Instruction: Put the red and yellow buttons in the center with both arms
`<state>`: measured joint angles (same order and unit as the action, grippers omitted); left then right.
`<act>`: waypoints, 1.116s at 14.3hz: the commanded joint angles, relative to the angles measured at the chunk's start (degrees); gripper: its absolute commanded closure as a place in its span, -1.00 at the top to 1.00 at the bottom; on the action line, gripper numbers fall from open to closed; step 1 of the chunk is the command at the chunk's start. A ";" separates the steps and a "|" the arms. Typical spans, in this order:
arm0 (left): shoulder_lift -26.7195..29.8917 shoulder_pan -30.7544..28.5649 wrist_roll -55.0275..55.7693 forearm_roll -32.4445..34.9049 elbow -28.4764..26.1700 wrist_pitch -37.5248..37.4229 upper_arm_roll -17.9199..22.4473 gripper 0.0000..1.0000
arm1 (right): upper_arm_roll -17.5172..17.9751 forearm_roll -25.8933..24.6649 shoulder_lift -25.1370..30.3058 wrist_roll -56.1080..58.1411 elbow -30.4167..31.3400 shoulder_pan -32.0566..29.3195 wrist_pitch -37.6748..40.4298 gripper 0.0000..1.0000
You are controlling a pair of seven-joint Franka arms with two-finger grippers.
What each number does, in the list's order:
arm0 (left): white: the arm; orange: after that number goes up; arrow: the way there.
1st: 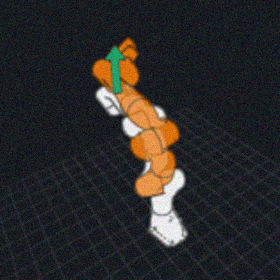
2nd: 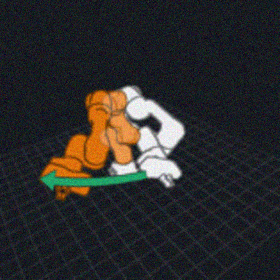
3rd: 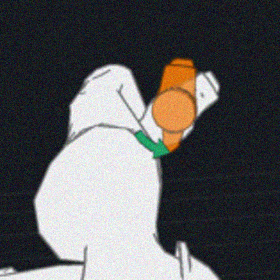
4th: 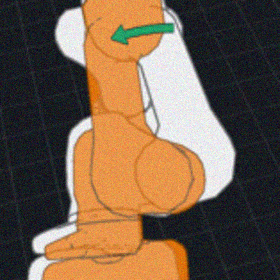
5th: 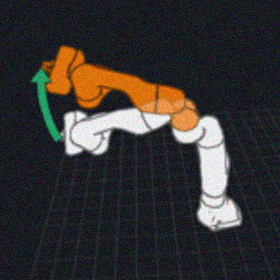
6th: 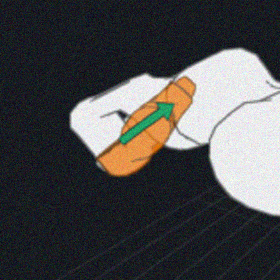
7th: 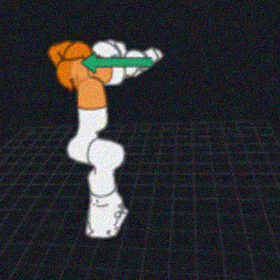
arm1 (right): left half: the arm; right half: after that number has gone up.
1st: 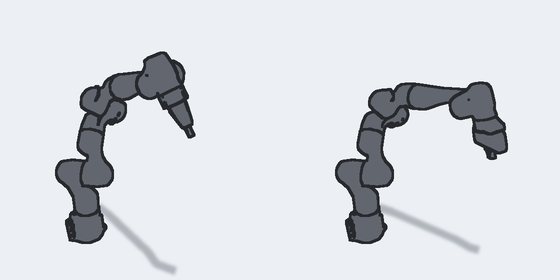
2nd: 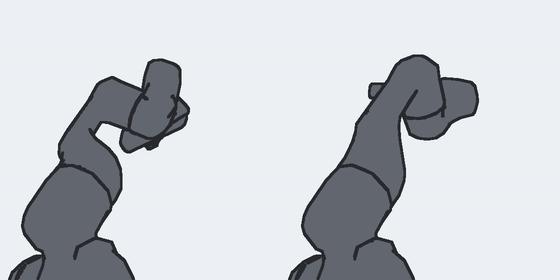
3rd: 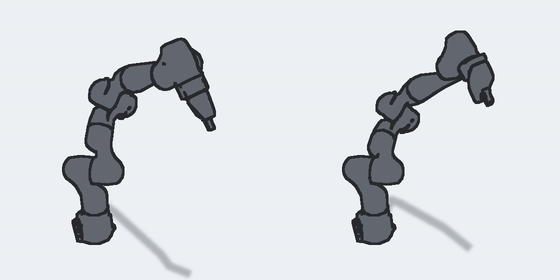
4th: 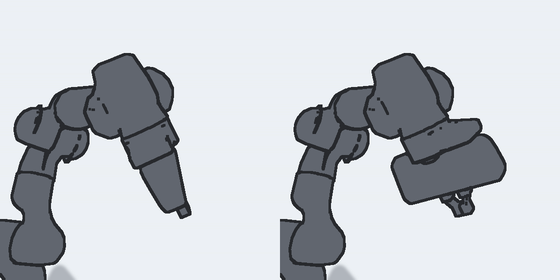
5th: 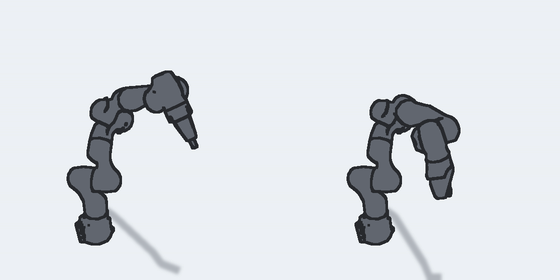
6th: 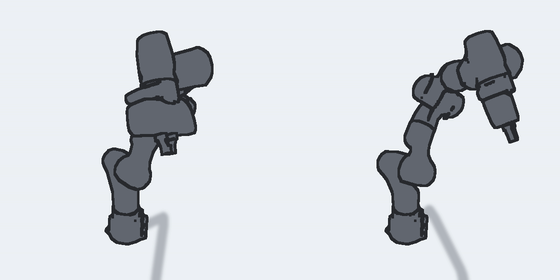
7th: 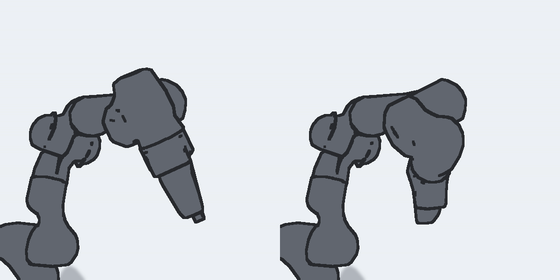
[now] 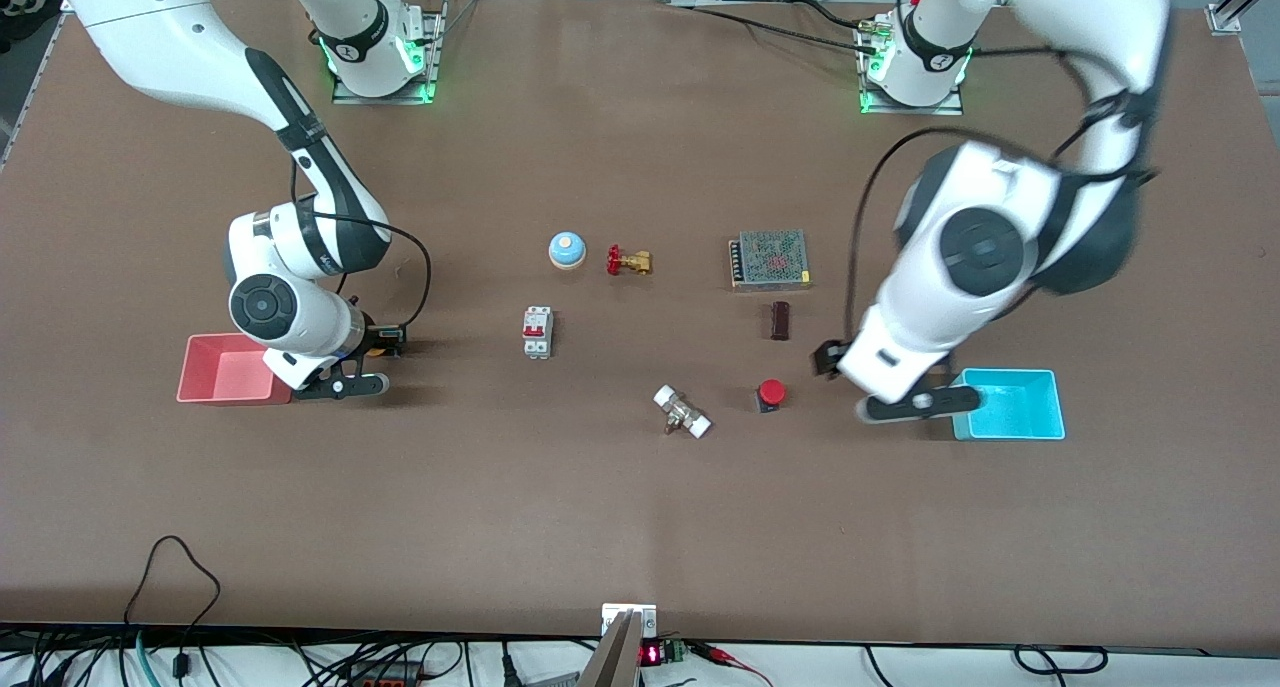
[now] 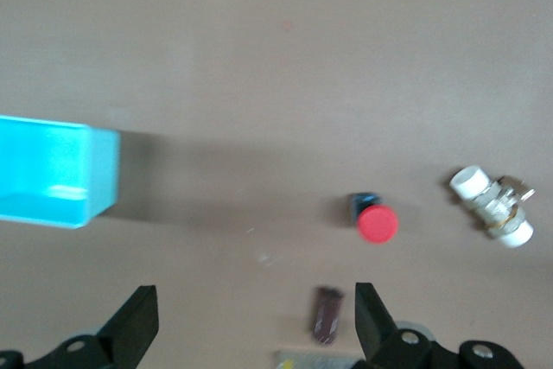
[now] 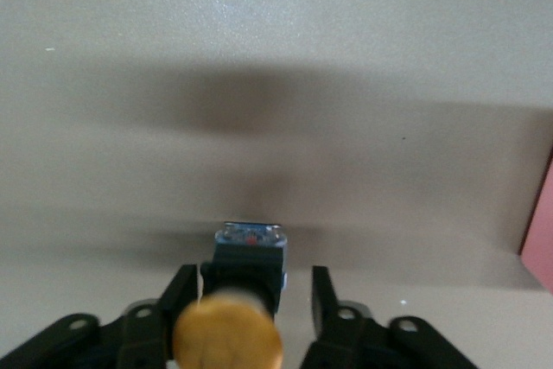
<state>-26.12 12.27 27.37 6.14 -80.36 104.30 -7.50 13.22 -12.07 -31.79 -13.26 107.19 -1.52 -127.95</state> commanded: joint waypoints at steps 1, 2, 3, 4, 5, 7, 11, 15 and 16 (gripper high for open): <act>3.70 -4.69 -7.73 0.54 1.96 -9.16 -0.85 1.00 | 0.14 -1.12 -0.20 -1.07 -0.66 -0.06 -0.28 1.00; 5.19 -5.66 -10.55 0.19 1.96 -11.03 -0.76 1.00 | 0.14 -1.12 -0.02 -0.90 -0.92 -0.15 -0.19 1.00; 6.68 -6.46 -12.32 -0.07 1.96 -12.87 -0.59 1.00 | 0.14 -0.94 0.33 -0.81 -1.19 -0.15 -0.19 1.00; 9.31 -7.60 -13.82 -0.16 0.48 -13.85 -0.41 1.00 | 0.14 -0.59 0.94 -0.55 -1.71 -0.32 0.07 1.00; 12.73 -9.17 -16.09 -0.43 -2.92 -14.38 -0.67 1.00 | 0.14 -0.24 2.51 -0.37 -2.33 -0.67 0.59 1.00; 18.62 -11.29 -22.76 -3.84 -10.04 -12.55 -0.07 1.00 | 0.14 3.24 7.16 -0.37 -3.12 -1.82 3.31 1.00; 27.87 -10.42 -24.46 -4.30 -21.49 0.37 4.85 1.00 | -1.26 10.93 13.06 0.34 -12.77 -3.23 18.49 1.00; 28.76 -10.51 -24.55 -4.38 -21.17 -1.54 6.97 1.00 | -4.76 8.63 17.28 1.12 -19.20 -4.36 30.46 1.00; 28.33 -10.51 -24.64 -4.38 -20.63 -2.25 6.97 1.00 | -5.91 8.73 18.42 2.78 -19.47 -4.37 32.31 1.00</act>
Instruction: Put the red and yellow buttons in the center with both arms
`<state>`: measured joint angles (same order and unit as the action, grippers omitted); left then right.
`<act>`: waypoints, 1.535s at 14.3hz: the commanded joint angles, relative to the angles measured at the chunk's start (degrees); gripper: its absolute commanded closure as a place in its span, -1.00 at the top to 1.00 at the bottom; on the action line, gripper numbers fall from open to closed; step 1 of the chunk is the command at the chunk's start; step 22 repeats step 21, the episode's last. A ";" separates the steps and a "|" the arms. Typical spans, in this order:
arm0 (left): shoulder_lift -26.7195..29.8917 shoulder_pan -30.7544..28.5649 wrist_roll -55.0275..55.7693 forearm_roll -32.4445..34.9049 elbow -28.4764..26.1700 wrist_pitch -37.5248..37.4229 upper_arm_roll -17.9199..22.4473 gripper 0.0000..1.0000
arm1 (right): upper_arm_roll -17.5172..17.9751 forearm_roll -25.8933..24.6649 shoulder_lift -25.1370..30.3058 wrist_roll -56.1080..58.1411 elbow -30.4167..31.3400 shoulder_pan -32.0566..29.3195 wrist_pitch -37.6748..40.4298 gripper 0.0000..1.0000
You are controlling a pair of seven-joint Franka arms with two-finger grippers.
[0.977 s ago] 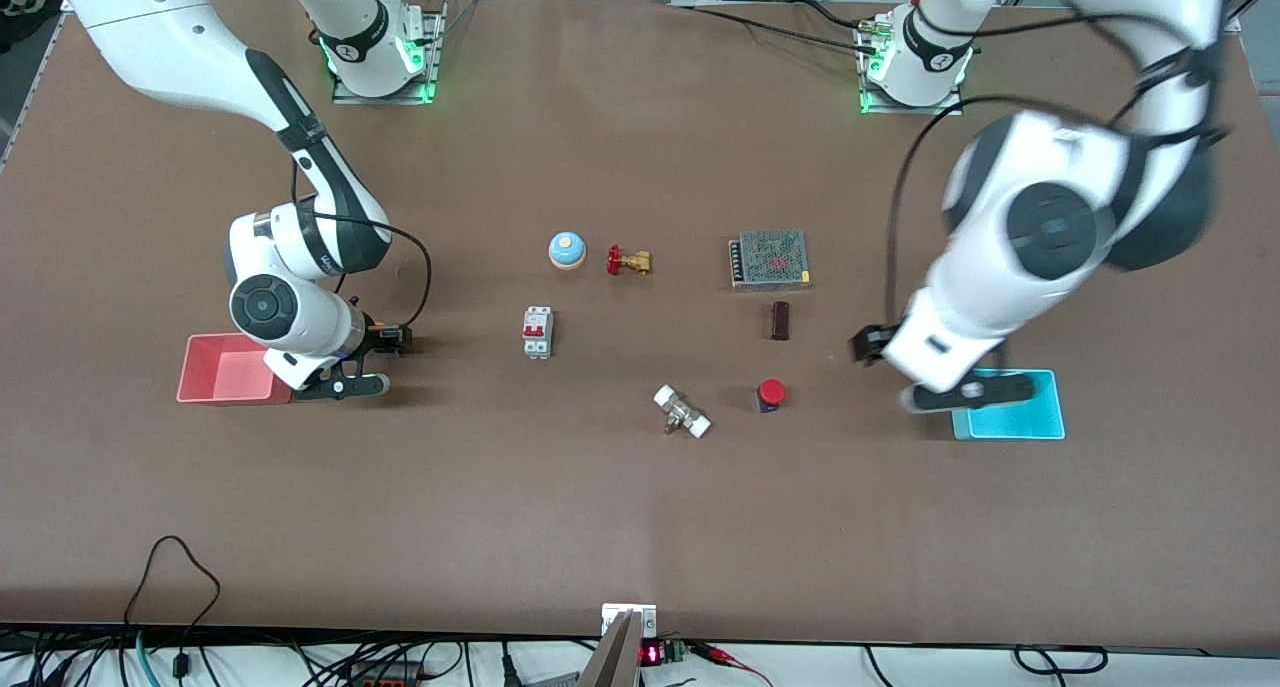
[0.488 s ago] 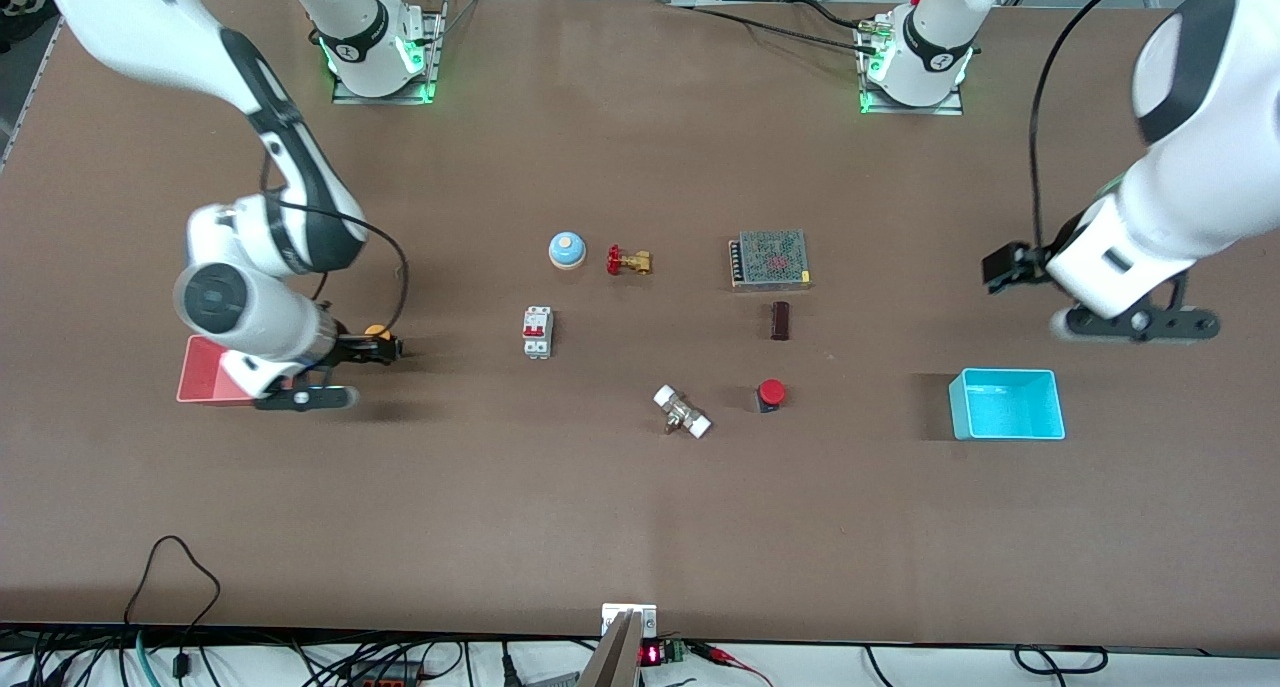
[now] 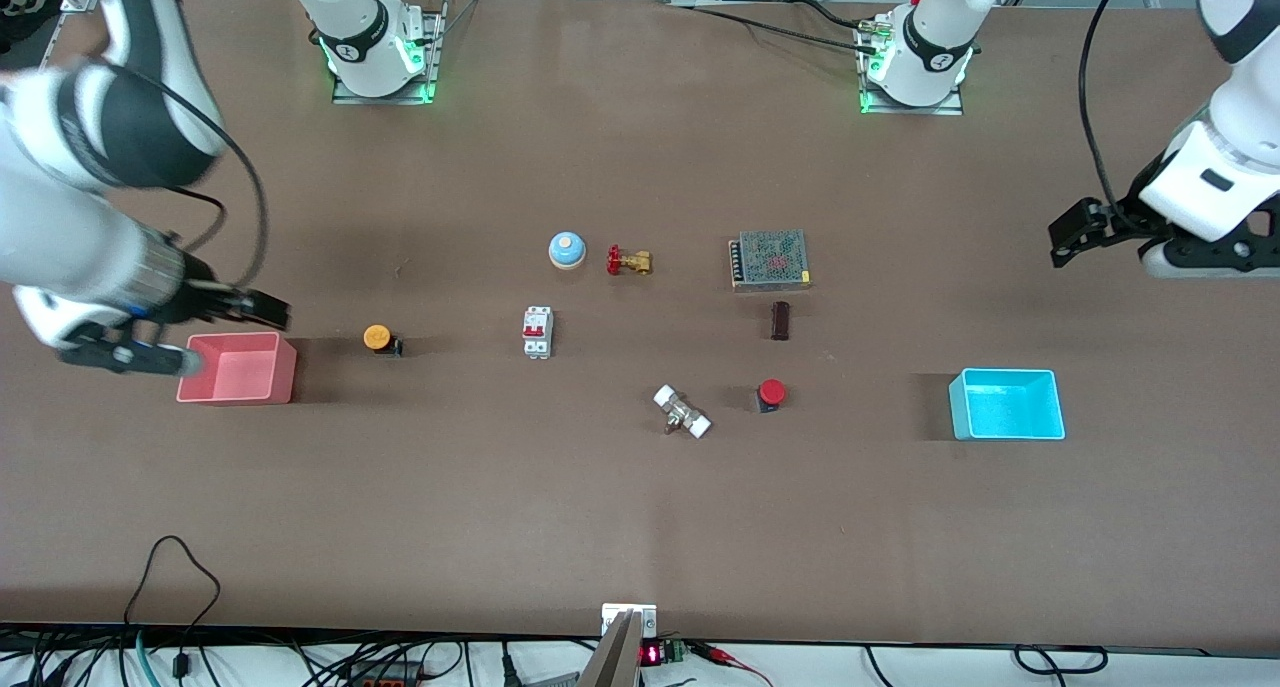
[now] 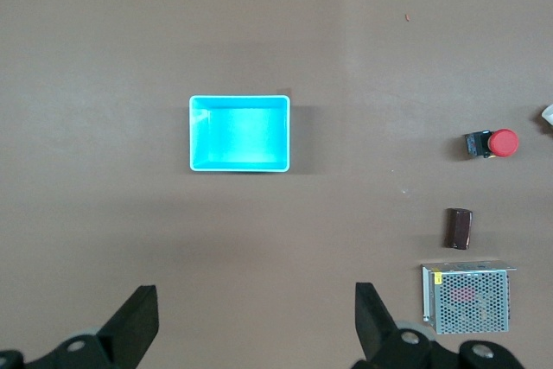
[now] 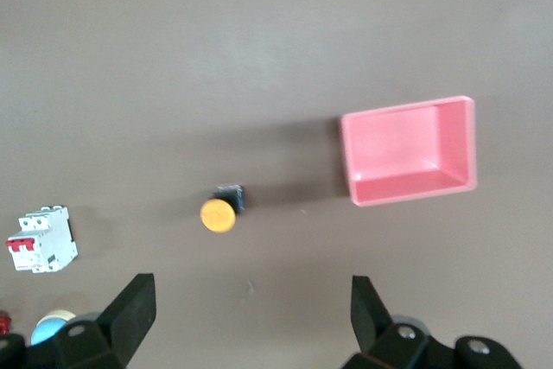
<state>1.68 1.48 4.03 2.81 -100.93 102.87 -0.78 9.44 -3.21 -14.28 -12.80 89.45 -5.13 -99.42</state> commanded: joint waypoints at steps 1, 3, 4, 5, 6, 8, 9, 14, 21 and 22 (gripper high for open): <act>0.69 0.19 -1.39 -0.96 0.03 -2.75 -0.01 1.00 | -2.58 -0.22 2.23 4.78 -1.82 -0.76 4.92 1.00; 0.61 0.36 -3.49 -0.96 2.13 -6.62 -0.36 1.00 | -3.38 0.13 4.16 6.21 -1.99 -0.85 5.64 1.00; 0.35 0.62 -4.46 -0.96 2.67 -6.72 -0.36 1.00 | -3.38 0.13 4.61 6.12 -2.08 -0.85 5.73 1.00; 0.34 0.54 -4.55 -0.96 2.85 -6.72 -0.36 1.00 | -3.38 0.22 5.22 6.12 -2.08 -0.85 5.73 1.00; 0.34 0.54 -4.56 -1.05 2.85 -6.81 -0.36 1.00 | -3.20 0.22 5.58 6.12 -2.08 -0.85 5.81 1.00; 0.34 0.54 -4.56 -1.05 2.85 -6.81 -0.36 1.00 | -3.03 2.23 5.58 5.69 -1.99 -0.76 6.34 1.00; 0.34 0.54 -4.64 -1.05 2.85 -6.81 -0.36 1.00 | -2.94 3.37 5.49 5.42 -2.08 -0.76 6.34 1.00; 0.34 0.54 -4.56 -1.05 2.85 -6.90 -0.36 1.00 | -2.85 5.05 5.05 5.16 -2.00 -0.50 6.34 1.00; 0.34 0.62 -4.64 -1.05 2.85 -7.42 -0.36 1.00 | -2.85 4.35 5.14 5.33 -1.99 -0.32 6.52 1.00; 0.34 0.62 -4.64 -1.05 2.85 -7.42 -0.36 1.00 | -2.85 4.35 5.14 5.33 -1.99 -0.32 6.52 1.00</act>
